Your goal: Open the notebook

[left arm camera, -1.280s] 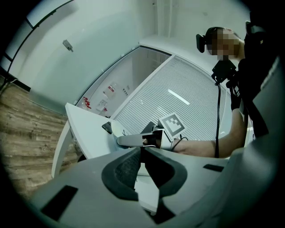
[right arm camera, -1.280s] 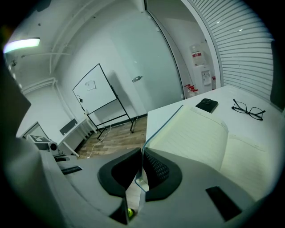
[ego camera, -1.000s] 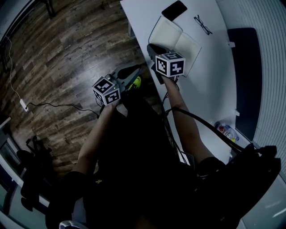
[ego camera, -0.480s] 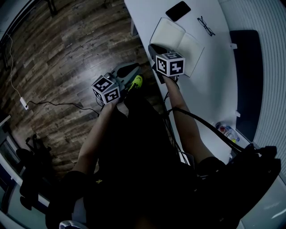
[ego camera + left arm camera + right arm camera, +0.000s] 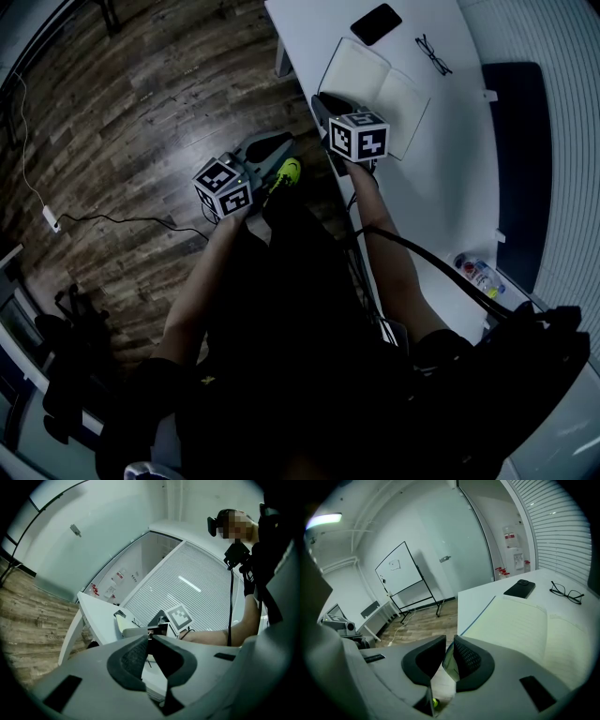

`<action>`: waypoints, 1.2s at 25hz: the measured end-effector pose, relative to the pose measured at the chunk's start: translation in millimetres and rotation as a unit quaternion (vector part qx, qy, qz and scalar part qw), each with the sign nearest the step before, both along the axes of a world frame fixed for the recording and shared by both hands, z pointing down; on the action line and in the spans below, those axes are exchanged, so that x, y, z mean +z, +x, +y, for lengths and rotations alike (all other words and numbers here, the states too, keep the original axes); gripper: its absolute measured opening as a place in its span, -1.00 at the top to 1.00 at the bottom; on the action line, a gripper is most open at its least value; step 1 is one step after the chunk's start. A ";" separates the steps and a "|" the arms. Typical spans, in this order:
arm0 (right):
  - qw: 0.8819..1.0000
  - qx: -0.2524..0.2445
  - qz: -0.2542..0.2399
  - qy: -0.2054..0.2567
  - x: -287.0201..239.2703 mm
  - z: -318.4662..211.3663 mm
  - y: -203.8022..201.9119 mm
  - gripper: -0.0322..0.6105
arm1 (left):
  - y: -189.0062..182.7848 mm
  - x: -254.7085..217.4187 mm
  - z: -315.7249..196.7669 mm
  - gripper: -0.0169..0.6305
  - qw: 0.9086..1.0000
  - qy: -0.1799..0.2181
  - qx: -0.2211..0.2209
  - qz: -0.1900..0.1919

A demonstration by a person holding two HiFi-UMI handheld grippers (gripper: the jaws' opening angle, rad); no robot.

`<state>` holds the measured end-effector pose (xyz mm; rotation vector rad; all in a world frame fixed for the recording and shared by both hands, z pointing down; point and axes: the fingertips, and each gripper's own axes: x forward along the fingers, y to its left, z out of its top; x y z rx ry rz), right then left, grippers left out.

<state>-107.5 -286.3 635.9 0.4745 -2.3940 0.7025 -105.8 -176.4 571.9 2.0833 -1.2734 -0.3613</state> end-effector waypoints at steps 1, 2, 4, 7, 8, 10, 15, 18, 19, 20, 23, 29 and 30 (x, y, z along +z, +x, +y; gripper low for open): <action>1.000 0.001 -0.002 0.001 -1.6 0.6 -0.2 0.72 | -0.8 -1.1 -0.2 0.83 1.000 0.001 0.001 0.000; 1.000 0.002 -0.003 0.001 -3.1 1.0 0.1 0.72 | -1.3 -2.0 -0.7 0.83 1.000 0.003 0.001 0.000; 1.000 0.007 -0.006 0.002 -7.1 1.7 2.1 0.72 | -1.6 -4.0 -1.6 0.83 1.000 0.006 0.005 0.000; 1.000 0.023 -0.016 0.009 -19.5 3.5 9.2 0.73 | -0.6 -7.8 0.3 0.83 1.000 0.009 0.013 -0.002; 0.999 0.029 -0.019 0.012 -23.8 3.7 12.7 0.73 | -0.1 -8.7 1.2 0.83 1.000 0.010 0.015 -0.002; 0.999 0.039 -0.022 0.015 -29.5 3.3 20.0 0.73 | 0.9 -9.9 2.0 0.83 1.000 0.011 0.022 -0.003; 0.998 0.056 -0.025 0.021 -39.9 4.2 36.0 0.77 | 8.4 -16.8 0.6 0.83 0.999 0.018 0.042 -0.005; 0.998 0.048 -0.043 0.025 -49.5 10.5 35.4 0.75 | 12.0 -20.5 -1.5 0.83 0.998 0.022 0.052 -0.006; 0.998 0.040 -0.047 0.023 -51.4 14.9 33.7 0.75 | 13.2 -21.4 -1.8 0.83 0.998 0.024 0.055 -0.007; 0.998 0.034 -0.049 0.022 -52.4 19.3 32.2 0.68 | 14.4 -22.4 -2.0 0.83 0.998 0.025 0.057 -0.008; 0.998 0.026 -0.049 0.024 -54.2 28.7 30.0 0.66 | 17.1 -26.6 -1.2 0.83 0.998 0.030 0.061 -0.009; 0.997 0.040 -0.048 0.035 -60.6 34.0 34.6 0.69 | 16.7 -34.6 -1.0 0.83 0.997 0.037 0.070 -0.016; 0.997 0.045 -0.047 0.037 -62.0 34.0 37.1 0.72 | 17.3 -36.6 -1.6 0.83 0.996 0.039 0.072 -0.017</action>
